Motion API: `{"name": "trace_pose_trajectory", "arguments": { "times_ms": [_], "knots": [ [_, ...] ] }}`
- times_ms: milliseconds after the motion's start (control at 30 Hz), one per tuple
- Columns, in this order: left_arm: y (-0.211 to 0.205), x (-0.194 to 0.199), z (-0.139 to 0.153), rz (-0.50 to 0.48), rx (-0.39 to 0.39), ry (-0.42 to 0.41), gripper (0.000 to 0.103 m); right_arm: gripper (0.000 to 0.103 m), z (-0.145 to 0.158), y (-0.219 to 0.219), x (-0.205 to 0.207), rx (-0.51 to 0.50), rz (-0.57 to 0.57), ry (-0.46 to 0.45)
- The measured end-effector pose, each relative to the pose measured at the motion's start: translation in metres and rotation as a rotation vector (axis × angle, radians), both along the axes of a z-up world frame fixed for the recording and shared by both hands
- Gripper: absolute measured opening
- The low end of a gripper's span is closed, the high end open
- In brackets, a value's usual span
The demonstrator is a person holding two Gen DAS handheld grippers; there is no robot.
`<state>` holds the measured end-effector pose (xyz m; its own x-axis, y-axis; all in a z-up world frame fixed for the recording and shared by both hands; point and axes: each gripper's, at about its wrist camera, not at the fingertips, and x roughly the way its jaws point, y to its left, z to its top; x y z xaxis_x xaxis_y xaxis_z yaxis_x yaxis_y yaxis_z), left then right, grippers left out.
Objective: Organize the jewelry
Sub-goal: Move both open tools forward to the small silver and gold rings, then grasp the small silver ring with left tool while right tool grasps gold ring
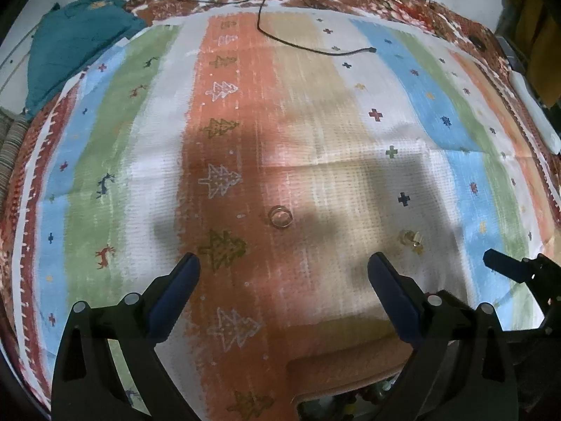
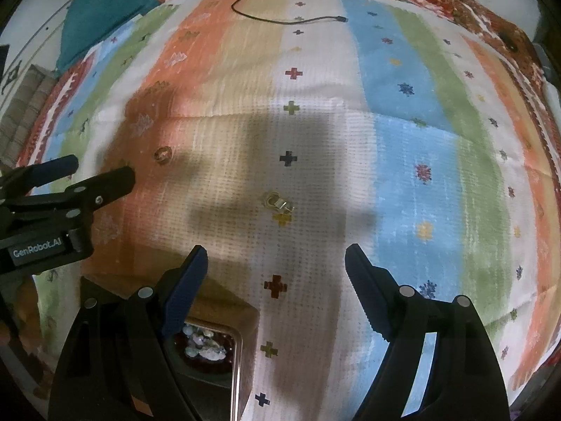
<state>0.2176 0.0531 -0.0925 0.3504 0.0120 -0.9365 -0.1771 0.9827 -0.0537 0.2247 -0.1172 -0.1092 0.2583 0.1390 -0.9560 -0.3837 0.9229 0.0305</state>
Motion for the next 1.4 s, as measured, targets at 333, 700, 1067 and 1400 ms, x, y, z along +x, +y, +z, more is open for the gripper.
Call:
{"name": "trace_pose_trajectory", "arguments": {
  "times_ms": [333, 700, 1067, 1400],
  "knots": [
    [0.007, 0.020, -0.017, 0.003, -0.026, 0.053, 0.081, 0.080, -0.015, 0.006, 0.018, -0.014, 0.000, 0.035],
    [0.013, 0.039, -0.041, -0.004, -0.016, 0.120, 0.065, 0.069, -0.034, 0.013, 0.043, -0.040, -0.006, 0.071],
    [0.007, 0.054, -0.057, -0.046, 0.021, 0.156, 0.042, 0.050, -0.046, 0.027, 0.052, -0.068, 0.011, 0.073],
    [-0.008, 0.059, -0.063, -0.096, 0.072, 0.160, 0.019, 0.023, -0.049, 0.036, 0.047, -0.054, 0.050, 0.078]
  ]
}}
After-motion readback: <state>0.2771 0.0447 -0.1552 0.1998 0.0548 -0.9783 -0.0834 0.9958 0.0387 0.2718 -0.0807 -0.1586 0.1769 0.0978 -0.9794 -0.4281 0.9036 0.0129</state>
